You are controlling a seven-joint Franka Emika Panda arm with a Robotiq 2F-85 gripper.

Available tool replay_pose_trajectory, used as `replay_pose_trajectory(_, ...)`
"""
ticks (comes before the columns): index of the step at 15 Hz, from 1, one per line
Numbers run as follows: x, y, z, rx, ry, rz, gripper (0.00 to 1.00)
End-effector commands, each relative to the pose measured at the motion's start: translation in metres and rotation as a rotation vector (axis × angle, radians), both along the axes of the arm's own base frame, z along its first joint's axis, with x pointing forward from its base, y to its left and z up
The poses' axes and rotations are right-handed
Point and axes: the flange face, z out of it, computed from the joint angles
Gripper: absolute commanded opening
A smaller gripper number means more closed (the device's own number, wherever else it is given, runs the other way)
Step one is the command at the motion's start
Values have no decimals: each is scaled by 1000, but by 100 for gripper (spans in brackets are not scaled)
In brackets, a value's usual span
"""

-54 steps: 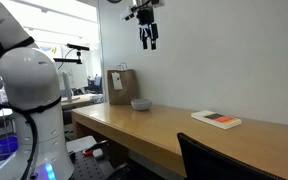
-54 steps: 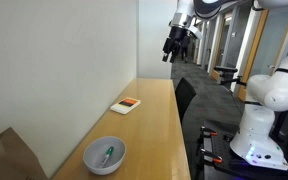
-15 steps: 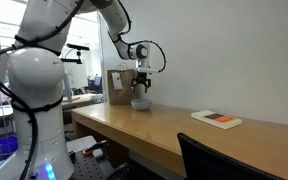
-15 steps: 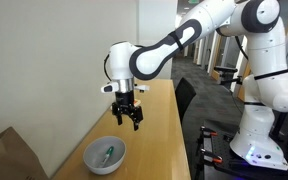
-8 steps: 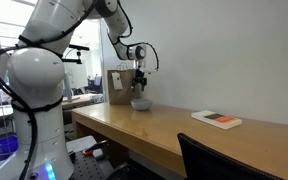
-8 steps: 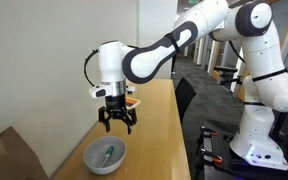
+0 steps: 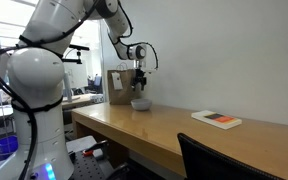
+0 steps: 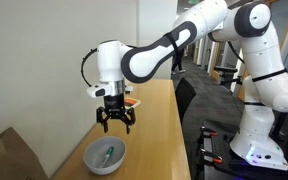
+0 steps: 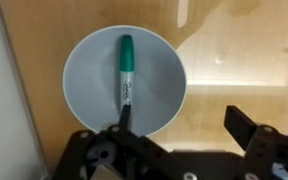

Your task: Put the marker on the table

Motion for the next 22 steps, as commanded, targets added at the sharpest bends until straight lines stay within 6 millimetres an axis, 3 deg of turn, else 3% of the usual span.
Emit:
replay_pose_trajectory(1,-1,-5,-2,22,-32,-27,100)
replay_pose_trajectory(6,5,0,-32,64,-71,8,100)
replay_pose_trajectory(7,6,1,-40,63,-58,8,95)
replay_pose_trajectory(8,7,1,-50,60,-40,16,79)
replay_pose_trajectory(9,9,2,-60,58,-22,24,71)
replay_pose_trajectory(13,23,6,-88,58,8,55,65)
replay_pose_trajectory(18,43,18,-103,62,-2,88,82)
replay_pose_trajectory(19,47,19,-107,62,5,87,78)
replay_pose_trajectory(21,51,20,-114,72,17,83,53)
replay_pose_trajectory(22,53,21,-117,71,21,83,51)
